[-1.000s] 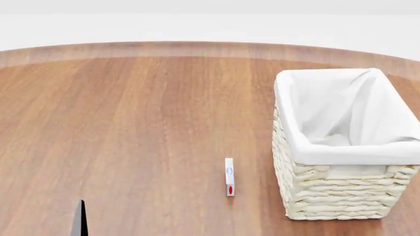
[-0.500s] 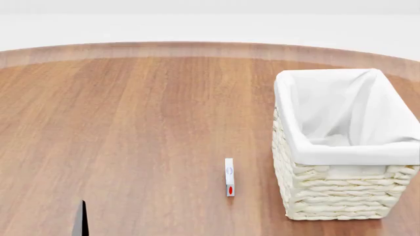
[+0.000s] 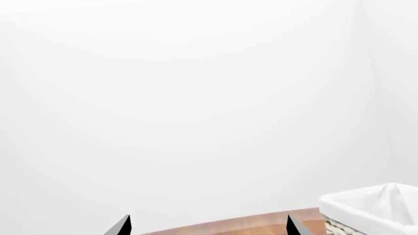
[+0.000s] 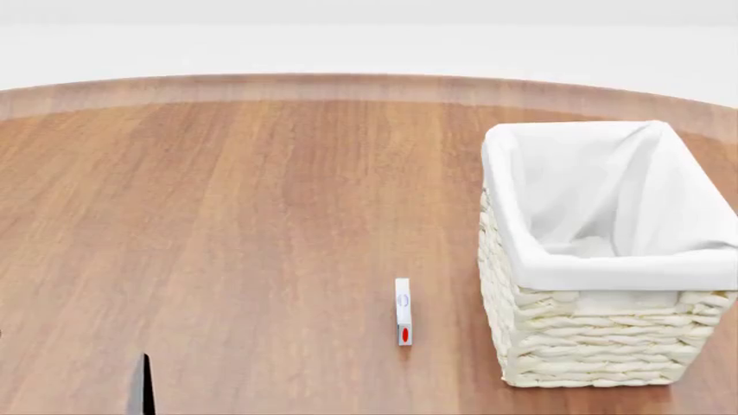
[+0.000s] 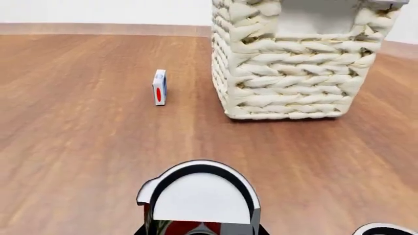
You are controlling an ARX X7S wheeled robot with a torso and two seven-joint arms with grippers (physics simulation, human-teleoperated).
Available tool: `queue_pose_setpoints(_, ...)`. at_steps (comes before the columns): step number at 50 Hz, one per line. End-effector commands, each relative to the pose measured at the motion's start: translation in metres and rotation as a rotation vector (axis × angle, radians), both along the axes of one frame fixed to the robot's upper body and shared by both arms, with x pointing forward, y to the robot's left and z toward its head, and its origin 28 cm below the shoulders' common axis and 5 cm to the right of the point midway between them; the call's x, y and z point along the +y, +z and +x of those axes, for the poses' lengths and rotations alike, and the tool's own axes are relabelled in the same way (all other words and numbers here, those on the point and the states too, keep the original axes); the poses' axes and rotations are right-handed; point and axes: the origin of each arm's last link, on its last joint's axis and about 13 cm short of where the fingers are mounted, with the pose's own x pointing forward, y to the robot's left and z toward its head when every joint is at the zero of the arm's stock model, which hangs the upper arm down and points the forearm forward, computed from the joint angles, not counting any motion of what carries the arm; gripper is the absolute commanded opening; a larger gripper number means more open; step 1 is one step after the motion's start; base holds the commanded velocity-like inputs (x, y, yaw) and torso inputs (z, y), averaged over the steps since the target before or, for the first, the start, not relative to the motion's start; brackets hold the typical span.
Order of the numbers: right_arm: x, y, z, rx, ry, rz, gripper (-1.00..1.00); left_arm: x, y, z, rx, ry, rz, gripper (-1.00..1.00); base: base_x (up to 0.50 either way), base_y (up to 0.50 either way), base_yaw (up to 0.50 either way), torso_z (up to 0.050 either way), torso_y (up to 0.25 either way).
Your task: Pick up the tomato sauce, and put it in the basket.
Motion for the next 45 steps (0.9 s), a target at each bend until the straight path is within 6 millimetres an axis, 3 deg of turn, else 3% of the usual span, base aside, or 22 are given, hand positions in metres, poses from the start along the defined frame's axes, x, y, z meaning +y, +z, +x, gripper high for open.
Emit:
queue_pose_setpoints(1, -0.002, 0.042, 0.013, -0.144, 0.001, -0.043, -1.0, 0.001, 0.0, -0.001, -0.002, 0.005, -0.001, 1.0, 0.0, 0.0, 0.0, 0.0, 0.0)
queue_pose_setpoints(25, -0.004, 0.082, 0.021, -0.336, 0.001, -0.093, -1.0, 0.001, 0.001, -0.002, -0.006, 0.006, -0.006, 1.0, 0.0, 0.0, 0.0, 0.0, 0.0)
queue_pose_setpoints(45, -0.008, 0.149, 0.055, -0.589, -0.044, -0.113, -1.0, 0.004, -0.001, -0.003, -0.005, 0.02, -0.011, 1.0, 0.0, 0.0, 0.0, 0.0, 0.0)
